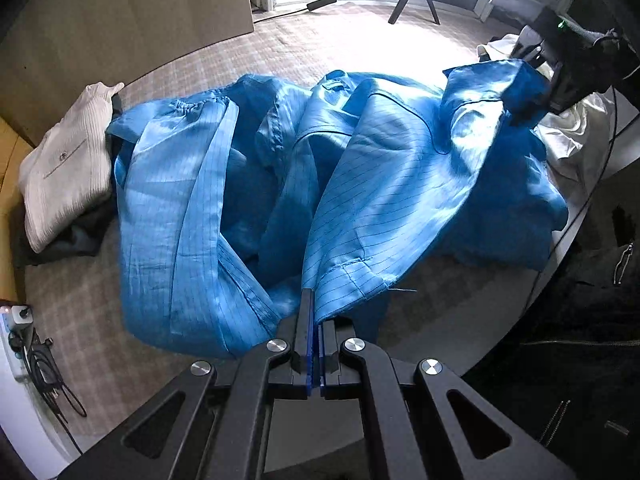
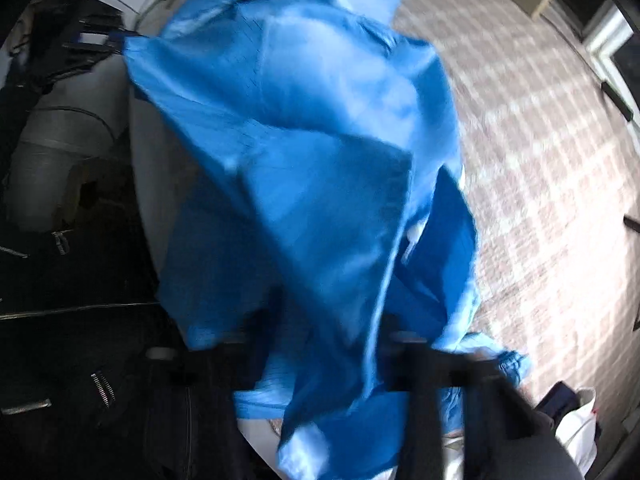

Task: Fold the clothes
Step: 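Lift the coat high with the left gripper while the right gripper grasps another edge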

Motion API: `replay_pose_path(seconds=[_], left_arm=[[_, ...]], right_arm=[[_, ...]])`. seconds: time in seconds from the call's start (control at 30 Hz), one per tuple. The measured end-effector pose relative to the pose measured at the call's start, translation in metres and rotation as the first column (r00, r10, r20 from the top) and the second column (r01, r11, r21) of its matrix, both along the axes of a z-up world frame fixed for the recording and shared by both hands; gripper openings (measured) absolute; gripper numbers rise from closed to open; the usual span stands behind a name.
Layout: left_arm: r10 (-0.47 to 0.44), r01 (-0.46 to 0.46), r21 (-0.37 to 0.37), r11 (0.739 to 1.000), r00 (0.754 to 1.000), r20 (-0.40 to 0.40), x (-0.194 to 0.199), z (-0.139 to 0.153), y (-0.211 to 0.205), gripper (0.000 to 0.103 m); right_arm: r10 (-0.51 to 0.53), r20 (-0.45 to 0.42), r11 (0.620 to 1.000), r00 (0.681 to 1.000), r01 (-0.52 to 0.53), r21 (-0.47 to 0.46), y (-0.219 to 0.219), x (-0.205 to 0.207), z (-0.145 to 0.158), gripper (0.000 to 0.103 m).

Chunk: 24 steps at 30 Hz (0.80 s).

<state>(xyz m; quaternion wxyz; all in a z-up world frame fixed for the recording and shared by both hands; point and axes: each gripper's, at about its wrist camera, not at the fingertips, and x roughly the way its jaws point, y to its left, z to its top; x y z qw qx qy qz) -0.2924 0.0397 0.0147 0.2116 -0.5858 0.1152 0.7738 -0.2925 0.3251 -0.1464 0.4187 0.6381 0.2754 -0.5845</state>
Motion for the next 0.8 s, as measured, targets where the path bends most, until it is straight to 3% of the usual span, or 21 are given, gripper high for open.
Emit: replay_pose_path(seconds=[0.07,0.2,0.27,0.33,0.43,0.53,0.63,0.73,0.8], left_arm=[[-0.006,0.006,-0.004,1.000,1.000,-0.003,-0.002,0.004,0.002,0.001],[-0.020,0.020,0.005,1.000,0.999,-0.041,-0.007,0.017,0.005,0.001],[-0.034,0.036,0.019,0.999,0.996,-0.078,-0.011,0.032,0.007,0.001],[-0.063,0.068,0.031,0.997,0.989,-0.134,-0.017,0.053,0.014,0.001],[-0.117,0.128,0.035,0.991,0.967,-0.225,-0.027,0.089,0.029,0.001],[-0.191,0.214,0.031,0.976,0.921,-0.340,-0.032,0.137,0.046,0.001],[-0.220,0.284,0.092,0.954,0.878,-0.424,-0.032,0.178,0.061,0.001],[-0.279,0.399,0.146,0.905,0.818,-0.503,-0.013,0.210,0.084,0.002],[-0.337,0.499,0.201,0.843,0.781,-0.526,0.008,0.221,0.097,0.021]], right_arm=[[-0.034,-0.013,0.999,0.999,0.034,-0.010,0.003,0.002,0.002,0.003],[-0.171,-0.122,0.984,0.978,0.164,-0.066,0.013,-0.002,0.054,0.003],[-0.325,-0.193,0.942,0.926,0.298,-0.157,0.027,-0.018,0.102,0.002],[-0.463,-0.234,0.870,0.855,0.388,-0.305,0.039,-0.032,0.163,0.002],[-0.558,-0.300,0.791,0.773,0.388,-0.473,0.043,-0.033,0.252,0.002],[-0.613,-0.382,0.750,0.692,0.357,-0.557,0.035,-0.025,0.335,0.002],[-0.649,-0.470,0.734,0.599,0.329,-0.594,0.022,-0.011,0.403,0.002],[-0.657,-0.532,0.736,0.534,0.303,-0.605,0.002,0.008,0.455,0.002],[-0.650,-0.568,0.749,0.506,0.297,-0.592,-0.009,0.011,0.477,0.002]])
